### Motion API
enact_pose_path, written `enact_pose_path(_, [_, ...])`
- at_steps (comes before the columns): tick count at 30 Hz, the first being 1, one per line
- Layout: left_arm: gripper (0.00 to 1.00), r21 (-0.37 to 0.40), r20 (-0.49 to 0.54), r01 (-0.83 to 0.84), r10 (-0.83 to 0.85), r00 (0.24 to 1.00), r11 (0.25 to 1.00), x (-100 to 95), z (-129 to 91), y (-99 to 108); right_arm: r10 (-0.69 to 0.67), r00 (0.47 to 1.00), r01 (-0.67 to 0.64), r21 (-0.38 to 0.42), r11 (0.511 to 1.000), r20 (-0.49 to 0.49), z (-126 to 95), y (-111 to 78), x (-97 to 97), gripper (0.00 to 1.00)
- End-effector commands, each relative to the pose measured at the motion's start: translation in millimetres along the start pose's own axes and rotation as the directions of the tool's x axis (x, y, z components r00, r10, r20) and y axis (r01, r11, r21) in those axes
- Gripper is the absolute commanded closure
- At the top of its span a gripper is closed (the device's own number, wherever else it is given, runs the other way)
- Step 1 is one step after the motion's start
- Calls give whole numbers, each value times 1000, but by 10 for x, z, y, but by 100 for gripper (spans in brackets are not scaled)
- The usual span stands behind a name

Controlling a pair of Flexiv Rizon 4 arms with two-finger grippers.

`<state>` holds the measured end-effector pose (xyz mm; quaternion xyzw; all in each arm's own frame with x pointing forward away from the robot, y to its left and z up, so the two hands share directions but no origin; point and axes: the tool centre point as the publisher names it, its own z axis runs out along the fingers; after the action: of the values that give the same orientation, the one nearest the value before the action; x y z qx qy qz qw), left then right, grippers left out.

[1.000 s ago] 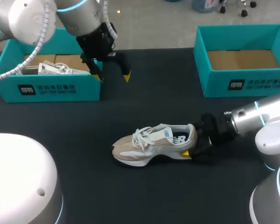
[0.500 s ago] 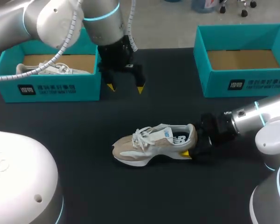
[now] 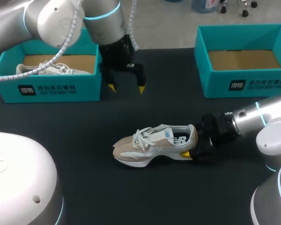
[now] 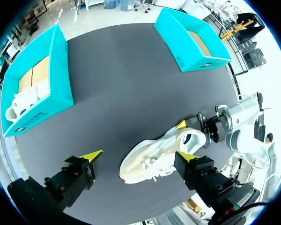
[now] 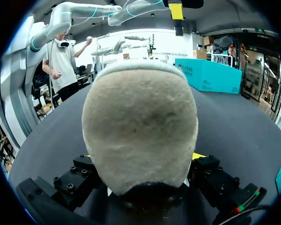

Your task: Take the shoe out of the shoebox, open the shoe tongue, remove and reinsert the insole, then place the shoe into the shoebox

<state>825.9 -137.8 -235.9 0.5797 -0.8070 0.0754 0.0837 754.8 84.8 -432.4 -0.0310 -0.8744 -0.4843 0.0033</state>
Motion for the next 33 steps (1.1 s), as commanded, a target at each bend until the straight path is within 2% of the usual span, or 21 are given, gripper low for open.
enact_pose_path(1, [0,17,29,53,-54,998,998,194,104,89,0,1000,0,3,1000,2,53,-23,17,99])
enact_pose_path(7, [0,31,43,117,-118,992,993,382,180,226,0,1000,0,3,1000,2,53,-23,17,99])
enact_pose_path(14, [0,-7,16,73,-72,997,997,548,325,379,0,1000,0,3,1000,2,53,-23,17,99])
enact_pose_path(20, [0,-28,82,85,-82,993,996,764,479,475,0,1000,0,3,1000,2,53,-23,17,99])
enact_pose_path(24, [0,-28,121,83,-79,990,996,884,610,493,0,1000,0,3,1000,2,53,-23,17,99])
enact_pose_path(33, [0,-21,141,93,-89,986,995,1092,794,518,0,1000,0,3,1000,2,53,-23,17,99])
